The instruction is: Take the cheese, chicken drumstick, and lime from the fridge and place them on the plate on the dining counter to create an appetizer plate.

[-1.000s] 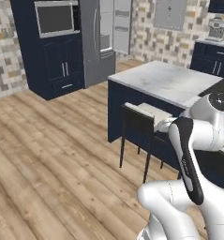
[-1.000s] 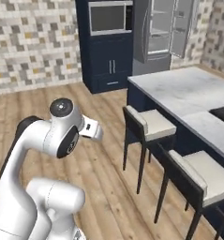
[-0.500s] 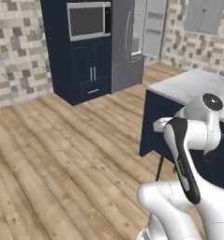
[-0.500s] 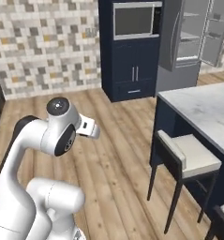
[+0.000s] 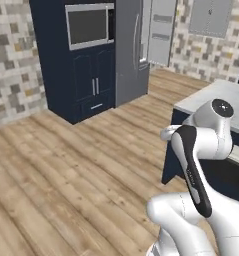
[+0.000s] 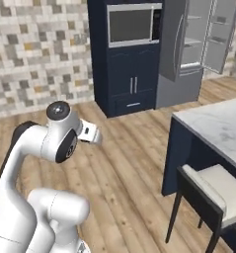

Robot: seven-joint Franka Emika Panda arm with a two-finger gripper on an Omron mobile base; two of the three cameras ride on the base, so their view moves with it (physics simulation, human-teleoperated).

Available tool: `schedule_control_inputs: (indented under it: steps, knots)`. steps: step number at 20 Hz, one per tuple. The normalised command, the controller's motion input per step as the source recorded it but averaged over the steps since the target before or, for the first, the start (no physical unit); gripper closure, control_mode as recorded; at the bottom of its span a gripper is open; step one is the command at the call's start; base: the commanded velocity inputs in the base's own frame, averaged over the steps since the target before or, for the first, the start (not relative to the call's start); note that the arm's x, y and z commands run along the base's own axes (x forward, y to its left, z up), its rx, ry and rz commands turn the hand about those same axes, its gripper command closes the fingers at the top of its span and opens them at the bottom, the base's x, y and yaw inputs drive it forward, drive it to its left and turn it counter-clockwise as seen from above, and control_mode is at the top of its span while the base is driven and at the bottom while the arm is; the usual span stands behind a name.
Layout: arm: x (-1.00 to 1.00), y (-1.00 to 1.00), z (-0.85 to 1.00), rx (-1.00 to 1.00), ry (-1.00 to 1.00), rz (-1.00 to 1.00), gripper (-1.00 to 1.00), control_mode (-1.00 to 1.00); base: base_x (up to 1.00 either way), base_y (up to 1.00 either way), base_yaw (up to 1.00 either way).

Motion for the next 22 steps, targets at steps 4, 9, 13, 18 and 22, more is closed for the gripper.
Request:
schedule_control_inputs:
  steps: [4,9,13,18,22]
  knots:
    - [0.00,0.00,0.00,0.00,0.00,0.00,-1.00,1.00,1.00,0.41,-0.52]
    - [0.00,0.00,0.00,0.00,0.00,0.00,-1.00,1.00,1.00,0.71,-0.54]
    - [0.00,0.00,0.00,0.00,0.00,0.00,-1.00,1.00,1.00,0.94,-0.49]
    - [0.00,0.00,0.00,0.00,0.00,0.00,-1.00,1.00,1.00,1.00,-0.47]
    - [0.00,0.00,0.00,0.00,0.00,0.00,-1.00,1.00,1.00,1.00,-0.37]
